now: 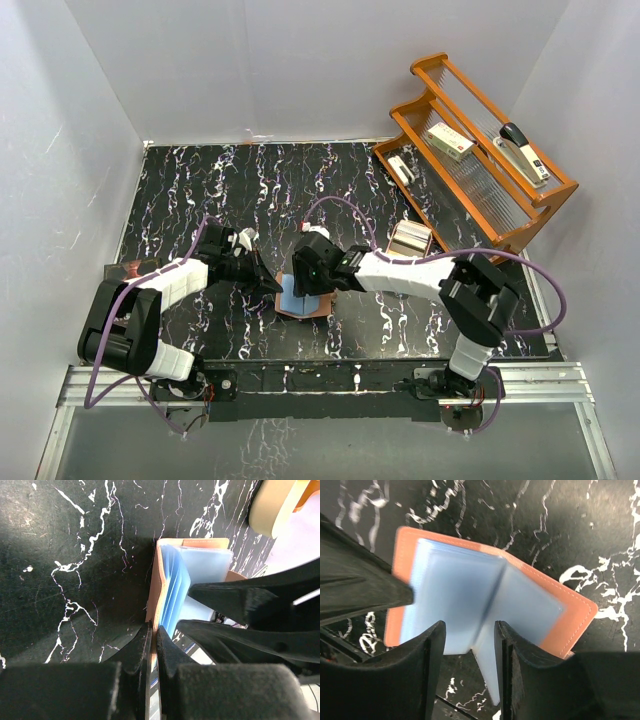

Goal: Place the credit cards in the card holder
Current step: Open the card holder at the center of the board.

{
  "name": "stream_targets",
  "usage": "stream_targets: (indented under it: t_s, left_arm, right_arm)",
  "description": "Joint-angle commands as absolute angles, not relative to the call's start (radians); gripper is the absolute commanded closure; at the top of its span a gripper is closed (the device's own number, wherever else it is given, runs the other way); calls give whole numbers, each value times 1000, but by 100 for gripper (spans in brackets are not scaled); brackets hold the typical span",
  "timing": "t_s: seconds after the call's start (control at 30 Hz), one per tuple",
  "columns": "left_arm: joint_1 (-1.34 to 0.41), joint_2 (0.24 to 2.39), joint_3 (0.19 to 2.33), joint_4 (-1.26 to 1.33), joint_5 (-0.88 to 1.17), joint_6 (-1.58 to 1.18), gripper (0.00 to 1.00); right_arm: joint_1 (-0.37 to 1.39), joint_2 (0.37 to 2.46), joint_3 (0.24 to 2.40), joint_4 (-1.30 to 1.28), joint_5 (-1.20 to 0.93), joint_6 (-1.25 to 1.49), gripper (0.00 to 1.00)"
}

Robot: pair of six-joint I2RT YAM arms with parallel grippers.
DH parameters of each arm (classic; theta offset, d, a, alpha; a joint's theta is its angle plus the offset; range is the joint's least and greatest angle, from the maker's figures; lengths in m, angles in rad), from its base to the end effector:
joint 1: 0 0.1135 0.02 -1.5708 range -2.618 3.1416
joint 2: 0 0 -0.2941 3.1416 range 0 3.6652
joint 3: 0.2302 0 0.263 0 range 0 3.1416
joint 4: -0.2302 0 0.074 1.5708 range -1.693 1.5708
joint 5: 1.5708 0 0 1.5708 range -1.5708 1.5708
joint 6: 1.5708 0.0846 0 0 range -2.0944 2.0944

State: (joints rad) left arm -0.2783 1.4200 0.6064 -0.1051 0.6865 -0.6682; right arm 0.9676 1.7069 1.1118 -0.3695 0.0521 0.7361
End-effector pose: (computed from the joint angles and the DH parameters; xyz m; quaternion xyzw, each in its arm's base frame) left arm 0.2544 -0.1285 0.1486 -0.0670 0.8960 -0.4213 0.1232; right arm 0.2282 0.3235 0.1808 -0.1025 0.9486 0.2082 0.2152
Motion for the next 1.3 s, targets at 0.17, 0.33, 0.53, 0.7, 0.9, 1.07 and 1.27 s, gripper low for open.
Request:
stream_targets:
  t_s: [0.17,0.33,0.53,0.7,0.9,1.07,1.27]
  left_arm:
    - [-283,1396,598,-109,686,-689,100]
    - [-282,1402,612,-121,685,-681,84]
    - [-282,1373,614,-108,679,-695,58]
    - [-282,1397,605,-92,674,-682,49]
    - [-282,1456,624,-98,669,-641,61]
    - [-283,1468,626,-89,675,-626,73]
    - [-283,1467,639,-123,671,-594,84]
  right_arm:
    - [968,1735,1074,-279,12,748,52]
    - [968,1764,1052,-275,33,747,59]
    - [967,1774,1035,-281,61,742,66]
    - [968,1770,1046,-296,71,728,68]
    - [967,1748,1085,-343,63,689,67]
    - [965,1680,1129,-395,71,633,62]
    - [962,1609,1167,-470,193,491,60]
